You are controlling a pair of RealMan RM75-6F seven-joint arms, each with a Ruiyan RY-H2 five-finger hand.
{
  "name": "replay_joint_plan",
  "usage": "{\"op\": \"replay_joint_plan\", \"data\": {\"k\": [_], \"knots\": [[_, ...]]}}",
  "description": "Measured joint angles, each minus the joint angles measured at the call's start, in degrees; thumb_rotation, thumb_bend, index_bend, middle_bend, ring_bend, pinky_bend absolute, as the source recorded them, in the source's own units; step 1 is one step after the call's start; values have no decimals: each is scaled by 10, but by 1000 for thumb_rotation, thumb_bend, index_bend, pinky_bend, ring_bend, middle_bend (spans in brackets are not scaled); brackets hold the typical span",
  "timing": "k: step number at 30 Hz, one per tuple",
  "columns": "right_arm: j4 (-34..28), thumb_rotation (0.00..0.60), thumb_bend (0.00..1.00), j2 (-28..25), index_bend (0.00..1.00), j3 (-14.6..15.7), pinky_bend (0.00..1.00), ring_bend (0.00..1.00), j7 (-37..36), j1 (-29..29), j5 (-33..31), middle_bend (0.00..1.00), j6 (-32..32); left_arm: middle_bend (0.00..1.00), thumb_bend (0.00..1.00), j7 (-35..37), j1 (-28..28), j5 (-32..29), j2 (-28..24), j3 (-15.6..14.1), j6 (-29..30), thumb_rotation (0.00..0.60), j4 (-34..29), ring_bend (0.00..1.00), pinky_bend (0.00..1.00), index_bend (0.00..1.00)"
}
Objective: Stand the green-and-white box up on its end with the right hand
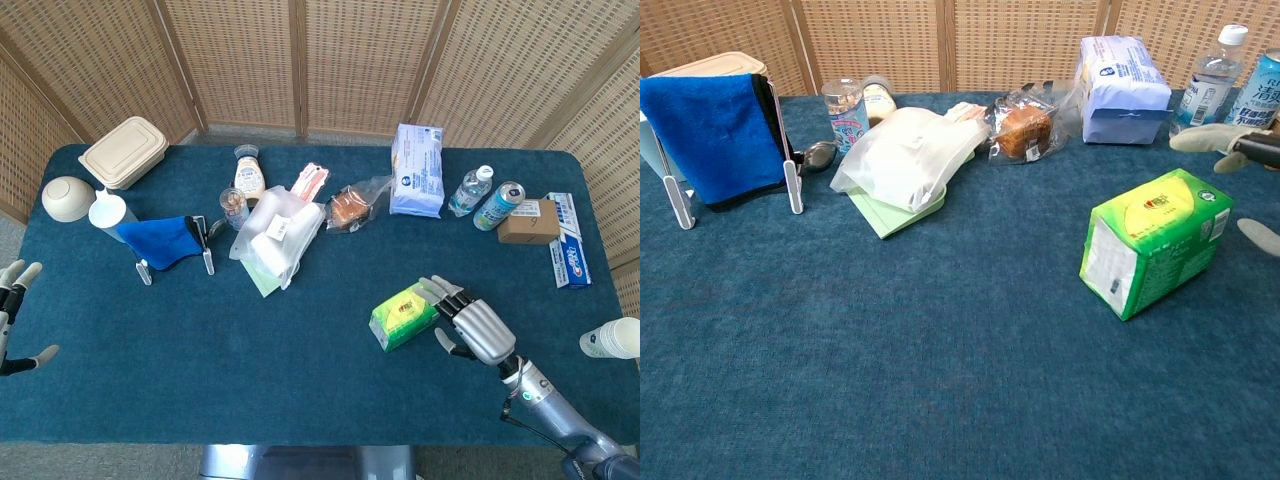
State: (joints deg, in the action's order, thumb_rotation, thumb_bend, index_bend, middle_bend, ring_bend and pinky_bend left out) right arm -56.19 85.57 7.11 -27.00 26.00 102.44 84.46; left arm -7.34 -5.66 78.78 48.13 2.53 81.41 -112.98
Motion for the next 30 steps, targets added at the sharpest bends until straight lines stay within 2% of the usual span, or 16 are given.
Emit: {"op": "replay_joint_plan", "data": {"k": [4,10,16,24,30], "knots": [[-39,597,500,-28,0,5,133,0,55,7,11,0,-16,0,35,4,0,0,-1,1,0,600,2,0,0,38],[-149,597,444,-85,0,2,128,0,155,34,21,0,-60,0,35,5,0,0,-2,1,0,600,2,0,0,37],[-256,599,349,-134,0,-16,120,0,271,78,14,0,-154,0,35,6,0,-1,-2,1,0,600,3,0,0,38],[-358,600,166,-165,0,-53,120,0,420,129,-52,0,-288,0,35,14,0,-5,-5,3,-2,600,6,0,0,37],[-395,600,164,-165,0,-78,120,0,504,151,-116,0,-344,0,35,25,0,-7,-9,4,-2,600,8,0,0,37]]}}
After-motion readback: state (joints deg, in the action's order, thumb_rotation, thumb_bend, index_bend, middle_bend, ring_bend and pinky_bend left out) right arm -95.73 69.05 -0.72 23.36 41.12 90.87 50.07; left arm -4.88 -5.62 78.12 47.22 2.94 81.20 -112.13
